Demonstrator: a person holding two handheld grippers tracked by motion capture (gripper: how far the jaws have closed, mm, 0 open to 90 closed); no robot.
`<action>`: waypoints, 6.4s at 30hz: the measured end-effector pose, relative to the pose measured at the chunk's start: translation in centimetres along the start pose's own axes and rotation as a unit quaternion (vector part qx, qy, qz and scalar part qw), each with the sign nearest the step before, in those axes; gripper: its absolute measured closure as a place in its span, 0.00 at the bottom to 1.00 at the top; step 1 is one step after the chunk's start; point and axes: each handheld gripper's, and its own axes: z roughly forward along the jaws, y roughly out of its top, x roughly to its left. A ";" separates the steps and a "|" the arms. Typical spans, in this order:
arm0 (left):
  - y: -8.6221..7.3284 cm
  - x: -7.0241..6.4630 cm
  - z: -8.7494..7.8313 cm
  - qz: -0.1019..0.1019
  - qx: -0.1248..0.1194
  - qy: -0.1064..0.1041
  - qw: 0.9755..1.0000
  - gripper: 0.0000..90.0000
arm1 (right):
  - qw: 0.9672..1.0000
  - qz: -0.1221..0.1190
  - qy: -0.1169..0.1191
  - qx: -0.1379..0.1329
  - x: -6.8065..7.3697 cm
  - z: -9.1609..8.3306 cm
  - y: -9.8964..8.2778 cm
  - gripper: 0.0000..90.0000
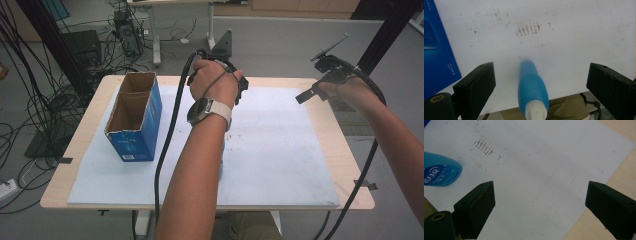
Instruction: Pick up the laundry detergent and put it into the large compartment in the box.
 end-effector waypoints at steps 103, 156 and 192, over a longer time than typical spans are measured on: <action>-5.5 -0.4 0.9 -0.023 -0.032 0.003 0.999 0.10 | 1.000 -0.006 0.016 -0.001 1.1 0.7 -1.3 0.10; -8.1 -0.2 5.9 -0.039 -0.019 0.028 0.999 0.10 | 1.000 -0.012 0.024 -0.002 2.0 1.2 -2.3 0.10; -8.2 -0.1 6.8 -0.038 -0.019 0.019 0.999 0.10 | 1.000 -0.009 0.025 -0.001 2.0 1.3 -2.6 0.10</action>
